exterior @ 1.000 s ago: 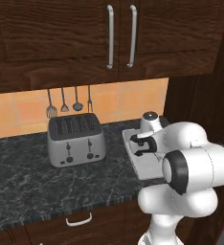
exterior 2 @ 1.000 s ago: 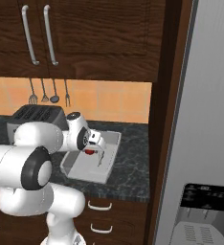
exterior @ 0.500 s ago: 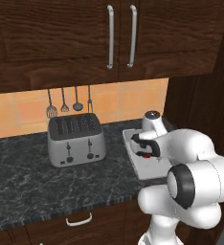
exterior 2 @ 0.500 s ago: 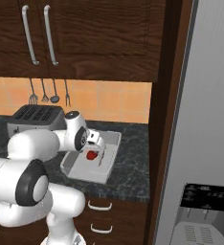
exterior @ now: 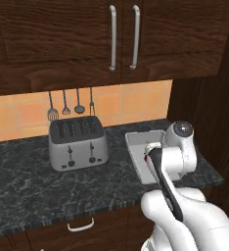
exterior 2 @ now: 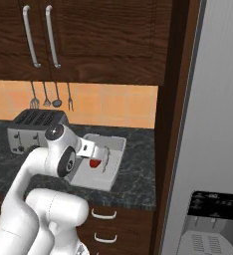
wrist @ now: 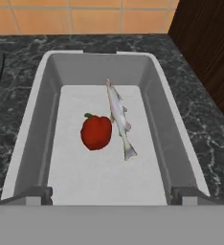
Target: Place one bell pepper and one fish in each tupperware on the nearby counter, to pack two identical lunches.
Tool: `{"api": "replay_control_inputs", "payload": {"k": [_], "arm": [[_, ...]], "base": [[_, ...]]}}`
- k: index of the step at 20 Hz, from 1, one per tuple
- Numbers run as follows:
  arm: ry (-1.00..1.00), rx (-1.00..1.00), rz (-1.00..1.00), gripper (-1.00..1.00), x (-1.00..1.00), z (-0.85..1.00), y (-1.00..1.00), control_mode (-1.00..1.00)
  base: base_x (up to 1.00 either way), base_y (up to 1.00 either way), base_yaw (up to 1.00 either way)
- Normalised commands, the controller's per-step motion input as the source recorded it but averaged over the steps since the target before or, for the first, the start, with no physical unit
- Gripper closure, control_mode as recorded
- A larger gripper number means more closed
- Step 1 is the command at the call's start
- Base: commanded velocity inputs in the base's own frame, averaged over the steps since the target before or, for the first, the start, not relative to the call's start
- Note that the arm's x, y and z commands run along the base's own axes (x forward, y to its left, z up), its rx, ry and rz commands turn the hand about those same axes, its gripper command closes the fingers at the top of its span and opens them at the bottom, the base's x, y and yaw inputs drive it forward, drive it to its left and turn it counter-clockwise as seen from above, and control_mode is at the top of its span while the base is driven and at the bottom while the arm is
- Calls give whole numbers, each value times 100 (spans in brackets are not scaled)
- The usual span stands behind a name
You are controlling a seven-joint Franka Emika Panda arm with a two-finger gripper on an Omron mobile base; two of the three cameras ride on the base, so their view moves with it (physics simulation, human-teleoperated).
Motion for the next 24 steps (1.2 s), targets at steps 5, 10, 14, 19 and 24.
{"api": "replay_control_inputs", "payload": {"k": [5, 10, 14, 19, 24], "arm": [[-22, 0, 19, -100, -91, 57, 8, -100], [-10, -1, 25, -100, -85, -1, 35, -100], [-8, -2, 6, -100, -75, -26, 15, 100], [0, 0, 0, -100, 0, 0, 0, 100], [0, 0, 0, -100, 0, 0, 0, 100]], "base": [[0, 0, 0], [0, 0, 0], [-25, -2, 0], [-100, -28, -18], [-84, -80, -31]]}}
